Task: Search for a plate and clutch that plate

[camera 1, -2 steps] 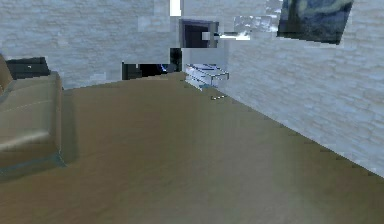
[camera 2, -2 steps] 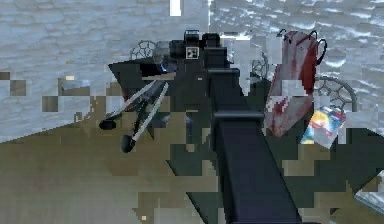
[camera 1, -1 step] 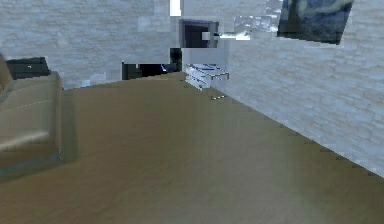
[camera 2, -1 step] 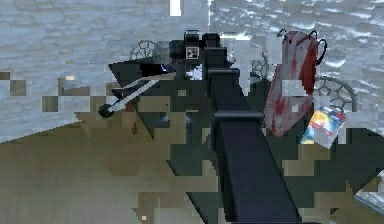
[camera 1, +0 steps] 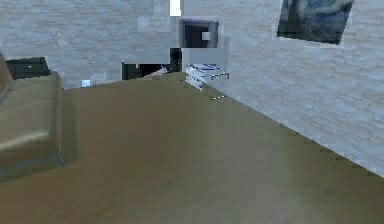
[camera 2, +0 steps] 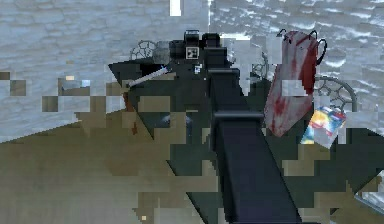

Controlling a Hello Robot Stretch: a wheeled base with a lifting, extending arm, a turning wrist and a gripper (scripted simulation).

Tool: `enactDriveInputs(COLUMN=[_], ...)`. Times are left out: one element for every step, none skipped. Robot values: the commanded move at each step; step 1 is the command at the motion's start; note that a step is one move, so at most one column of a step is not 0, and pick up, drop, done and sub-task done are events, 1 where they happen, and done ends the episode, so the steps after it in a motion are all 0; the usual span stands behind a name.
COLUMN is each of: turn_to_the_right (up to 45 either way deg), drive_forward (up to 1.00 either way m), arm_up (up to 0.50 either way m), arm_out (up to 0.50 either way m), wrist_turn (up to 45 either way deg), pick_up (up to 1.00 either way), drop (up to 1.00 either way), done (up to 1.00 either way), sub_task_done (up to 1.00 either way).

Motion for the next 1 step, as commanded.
enactDriveInputs(turn_to_the_right=[0.0], drive_forward=[0.0], arm_up=[0.0], arm_out=[0.0], wrist_turn=[33.0], pick_up=[0.0], drop=[0.0], done=[0.0], sub_task_done=[0.0])
